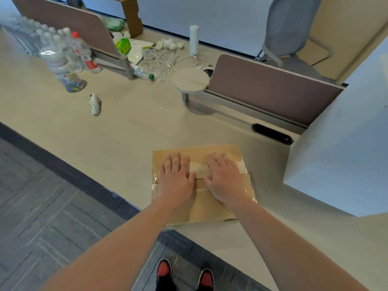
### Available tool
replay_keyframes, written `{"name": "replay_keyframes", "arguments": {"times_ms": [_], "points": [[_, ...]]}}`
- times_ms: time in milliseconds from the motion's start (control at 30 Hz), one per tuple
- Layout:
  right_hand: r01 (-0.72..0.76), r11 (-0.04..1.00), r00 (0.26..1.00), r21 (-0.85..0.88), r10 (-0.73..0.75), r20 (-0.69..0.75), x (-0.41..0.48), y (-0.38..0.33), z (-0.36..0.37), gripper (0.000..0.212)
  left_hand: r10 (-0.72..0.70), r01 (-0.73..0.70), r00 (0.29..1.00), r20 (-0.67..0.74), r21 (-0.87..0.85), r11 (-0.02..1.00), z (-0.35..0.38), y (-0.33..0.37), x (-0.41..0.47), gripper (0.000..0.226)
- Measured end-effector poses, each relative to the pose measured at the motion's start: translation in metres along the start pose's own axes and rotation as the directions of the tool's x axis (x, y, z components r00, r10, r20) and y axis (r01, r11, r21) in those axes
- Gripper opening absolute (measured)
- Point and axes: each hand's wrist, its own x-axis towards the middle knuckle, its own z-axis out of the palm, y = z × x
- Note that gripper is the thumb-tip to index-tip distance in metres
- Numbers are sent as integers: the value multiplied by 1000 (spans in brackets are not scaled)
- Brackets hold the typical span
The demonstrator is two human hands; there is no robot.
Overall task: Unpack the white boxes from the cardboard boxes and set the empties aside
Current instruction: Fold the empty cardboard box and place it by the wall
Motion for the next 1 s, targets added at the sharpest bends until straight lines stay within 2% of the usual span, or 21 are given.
{"name": "replay_keyframes", "arguments": {"times_ms": [100, 733, 867, 1000], "points": [[43, 999, 997, -31, -41, 64, 3, 1, 17, 68, 6, -6, 1000, -13, 7, 1000, 8, -4, -1, 63], [26, 997, 1000, -67, -27, -13, 6, 6, 49, 78, -15, 24, 995, -98, 92, 995, 32, -2, 4, 63], [27, 999, 1000, -27, -27, 6, 6, 5, 43, 77, -10, 13, 999, -40, 80, 997, 23, -3, 2, 63], [35, 997, 993, 70, -42, 107, 7, 7, 23, 76, -20, 13, 997, 69, 95, 995, 2, 2, 2, 63]]}}
